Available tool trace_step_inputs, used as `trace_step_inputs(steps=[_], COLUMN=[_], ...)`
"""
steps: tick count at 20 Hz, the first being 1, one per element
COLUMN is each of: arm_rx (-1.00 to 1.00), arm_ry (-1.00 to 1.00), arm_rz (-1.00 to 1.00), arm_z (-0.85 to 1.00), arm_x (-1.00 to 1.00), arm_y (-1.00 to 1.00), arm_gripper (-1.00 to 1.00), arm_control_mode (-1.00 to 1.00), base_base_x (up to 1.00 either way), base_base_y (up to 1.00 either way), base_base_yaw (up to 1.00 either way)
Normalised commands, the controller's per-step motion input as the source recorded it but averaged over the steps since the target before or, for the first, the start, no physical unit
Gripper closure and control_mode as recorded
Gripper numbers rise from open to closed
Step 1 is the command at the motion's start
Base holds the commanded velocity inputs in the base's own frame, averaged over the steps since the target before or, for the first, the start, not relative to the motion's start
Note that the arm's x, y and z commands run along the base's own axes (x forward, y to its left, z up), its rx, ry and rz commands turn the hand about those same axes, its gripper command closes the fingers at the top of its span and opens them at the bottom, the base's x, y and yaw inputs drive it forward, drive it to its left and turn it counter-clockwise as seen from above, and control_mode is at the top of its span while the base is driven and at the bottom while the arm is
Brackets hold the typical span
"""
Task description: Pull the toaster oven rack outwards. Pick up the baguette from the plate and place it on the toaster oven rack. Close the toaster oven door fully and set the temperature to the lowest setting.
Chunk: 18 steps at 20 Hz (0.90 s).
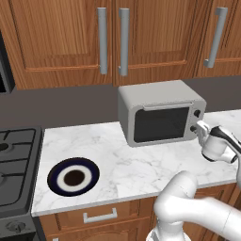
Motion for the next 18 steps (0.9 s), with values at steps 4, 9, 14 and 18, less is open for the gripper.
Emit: trace_step_inputs(steps=[4,9,14,18], arm_rx=[-0.12,-0.06,-0.03,-0.09], arm_ry=[-0.05,-0.02,0.0,-0.03], arm_rz=[-0.1,-0.06,-0.01,-0.02], arm_z=[-0.01,-0.04,0.0,0.0], arm_x=[0.16,0.11,0.08,0.09], arm_y=[0.21,0.07,0.03,0.0], arm_gripper=[1.0,1.0,1.0,1.0], arm_control_mode=[-1.0,-1.0,-1.0,-1.0], base_base_x=[0.0,0.0,0.0,0.0], base_base_y=[0.0,0.0,0.0,0.0], base_base_yaw=[0.0,0.0,0.0,0.0])
